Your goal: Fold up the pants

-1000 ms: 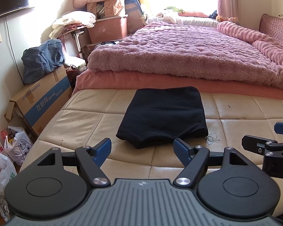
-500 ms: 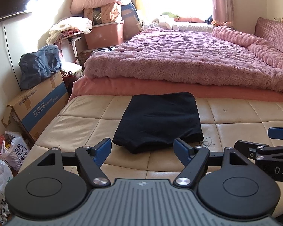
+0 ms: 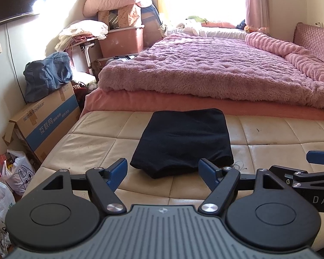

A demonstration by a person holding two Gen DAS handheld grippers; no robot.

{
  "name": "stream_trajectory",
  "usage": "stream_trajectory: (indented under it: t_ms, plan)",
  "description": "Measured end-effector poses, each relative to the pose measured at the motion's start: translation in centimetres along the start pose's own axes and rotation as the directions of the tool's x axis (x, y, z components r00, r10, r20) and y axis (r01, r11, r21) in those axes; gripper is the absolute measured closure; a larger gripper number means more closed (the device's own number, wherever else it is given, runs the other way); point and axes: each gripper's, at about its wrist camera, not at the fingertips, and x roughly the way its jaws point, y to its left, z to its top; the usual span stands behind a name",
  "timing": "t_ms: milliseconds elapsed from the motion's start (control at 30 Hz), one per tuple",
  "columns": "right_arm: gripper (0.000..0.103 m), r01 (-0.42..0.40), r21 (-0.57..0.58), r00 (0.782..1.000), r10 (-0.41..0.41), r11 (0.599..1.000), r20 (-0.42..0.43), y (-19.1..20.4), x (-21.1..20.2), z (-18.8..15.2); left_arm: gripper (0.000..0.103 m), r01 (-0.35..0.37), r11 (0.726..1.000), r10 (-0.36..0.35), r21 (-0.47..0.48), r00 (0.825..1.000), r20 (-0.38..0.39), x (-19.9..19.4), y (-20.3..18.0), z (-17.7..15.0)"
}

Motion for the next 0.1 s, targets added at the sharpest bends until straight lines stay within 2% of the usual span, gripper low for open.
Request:
stream_trajectory:
  t_ms: [100]
  plan:
    - [0.021, 0.0, 0.002, 1.0, 0.0, 1.0, -0.001, 0.07, 0.03, -0.07, 0.015, 0.011, 1.0, -0.011, 0.003, 1.0, 0.007, -0.04, 0.01, -0.15]
